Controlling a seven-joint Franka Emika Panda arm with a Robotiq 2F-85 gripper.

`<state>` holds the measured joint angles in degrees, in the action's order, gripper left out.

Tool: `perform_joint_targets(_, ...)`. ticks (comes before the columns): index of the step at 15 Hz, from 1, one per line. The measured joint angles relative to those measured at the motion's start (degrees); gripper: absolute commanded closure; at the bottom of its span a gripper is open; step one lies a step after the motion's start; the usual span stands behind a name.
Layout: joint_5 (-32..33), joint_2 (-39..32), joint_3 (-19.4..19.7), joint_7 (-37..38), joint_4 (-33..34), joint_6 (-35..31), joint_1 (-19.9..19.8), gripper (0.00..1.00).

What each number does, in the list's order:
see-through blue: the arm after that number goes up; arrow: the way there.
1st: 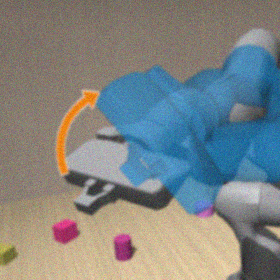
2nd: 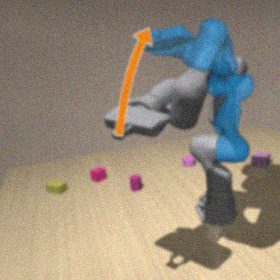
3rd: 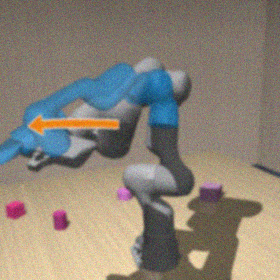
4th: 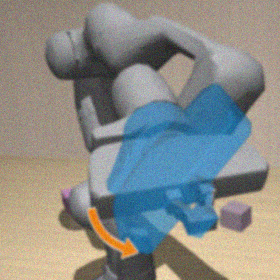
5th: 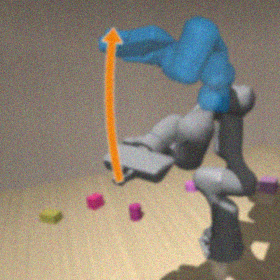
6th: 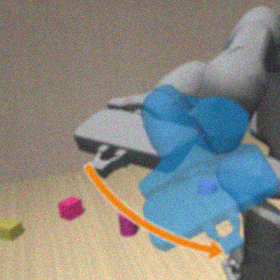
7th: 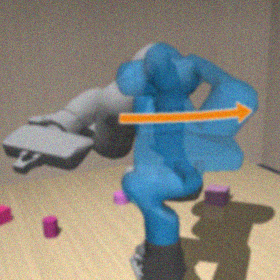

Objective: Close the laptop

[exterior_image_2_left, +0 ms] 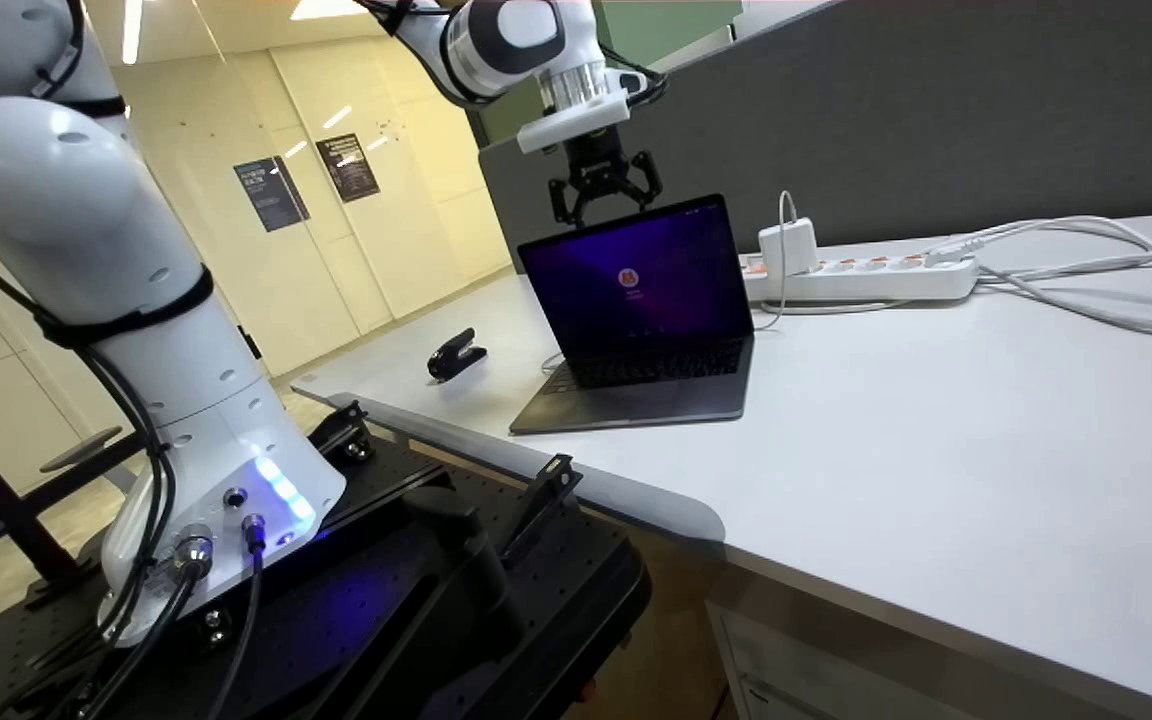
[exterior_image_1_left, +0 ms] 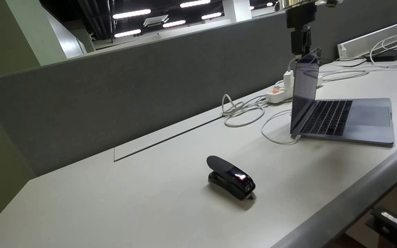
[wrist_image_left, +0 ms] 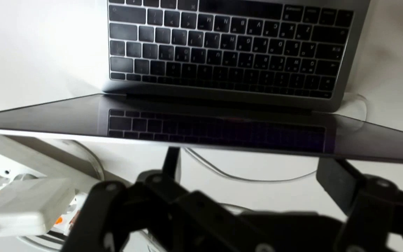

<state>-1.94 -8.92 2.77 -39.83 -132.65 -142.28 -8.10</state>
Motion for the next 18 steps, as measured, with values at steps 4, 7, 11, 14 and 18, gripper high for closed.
perform_joint_targets(4, -0.04, 3.19, 0.99, -0.58, -5.53, 0.01, -0.87, 0.0)
perform_joint_targets(7, -0.02, 4.45, 2.25, -1.16, -9.19, -0.16, -1.41, 0.0)
perform_joint_targets(11, -0.29, 3.91, 3.6, -2.89, -13.68, -2.81, -2.27, 0.0)
perform_joint_targets(14, -0.46, 2.25, 3.84, -3.23, -15.93, -6.21, -2.91, 0.0)
perform_joint_targets(18, -0.46, -1.58, 3.84, -3.08, -16.88, -11.32, -3.45, 0.0)
